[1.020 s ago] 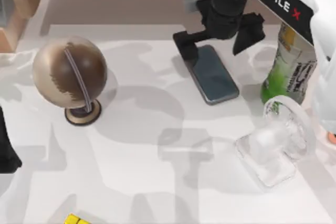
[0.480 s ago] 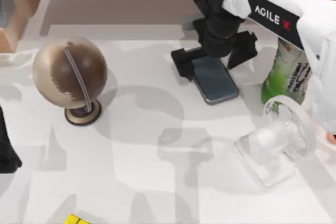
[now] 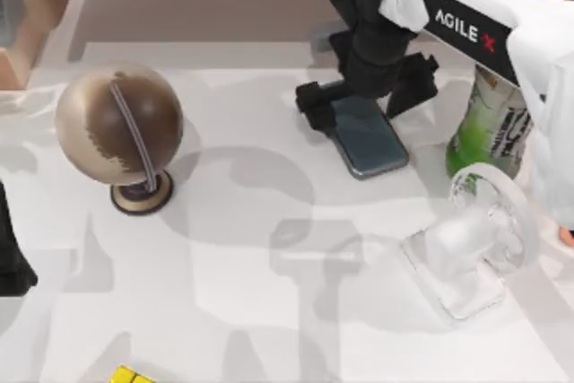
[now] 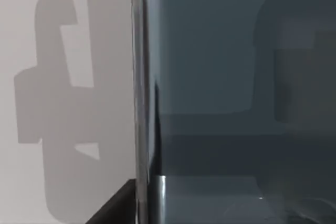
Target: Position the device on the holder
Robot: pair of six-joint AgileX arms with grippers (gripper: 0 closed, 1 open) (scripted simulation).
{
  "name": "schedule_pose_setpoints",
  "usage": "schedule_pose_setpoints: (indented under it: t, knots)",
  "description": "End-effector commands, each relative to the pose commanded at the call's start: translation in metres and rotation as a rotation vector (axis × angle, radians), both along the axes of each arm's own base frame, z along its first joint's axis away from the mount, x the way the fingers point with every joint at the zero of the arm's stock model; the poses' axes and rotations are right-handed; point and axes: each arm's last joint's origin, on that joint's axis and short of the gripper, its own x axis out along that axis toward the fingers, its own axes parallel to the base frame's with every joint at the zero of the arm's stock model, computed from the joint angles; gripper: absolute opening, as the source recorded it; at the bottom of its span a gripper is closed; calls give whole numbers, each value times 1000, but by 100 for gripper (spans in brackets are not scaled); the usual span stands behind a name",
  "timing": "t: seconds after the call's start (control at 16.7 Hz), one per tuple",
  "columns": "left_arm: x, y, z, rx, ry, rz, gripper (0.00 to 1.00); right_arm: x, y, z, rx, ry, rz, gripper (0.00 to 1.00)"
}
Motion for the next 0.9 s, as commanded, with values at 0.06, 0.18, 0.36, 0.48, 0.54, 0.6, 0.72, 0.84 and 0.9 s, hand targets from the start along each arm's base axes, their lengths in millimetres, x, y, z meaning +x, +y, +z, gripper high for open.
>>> schedule_pose_setpoints:
  t: [0.06,0.18,0.36,0.48,0.54,0.6,0.72,0.84,0.9]
  knots:
    - [0,0,0,0,0,0,100,0,0,0,0,0,0,55]
    - [0,0,0,0,0,0,100,0,0,0,0,0,0,40]
    - [0,0,0,0,0,0,100,0,0,0,0,0,0,17]
    - [0,0,0,0,0,0,100,0,0,0,0,0,0,2]
    - [0,0,0,0,0,0,100,0,0,0,0,0,0,0]
    - [0,0,0,0,0,0,100,0,0,0,0,0,0,0]
    - [0,0,0,0,0,0,100,0,0,0,0,0,0,0]
    - [0,0,0,0,0,0,100,0,0,0,0,0,0,0]
    - [0,0,0,0,0,0,100,0,0,0,0,0,0,0]
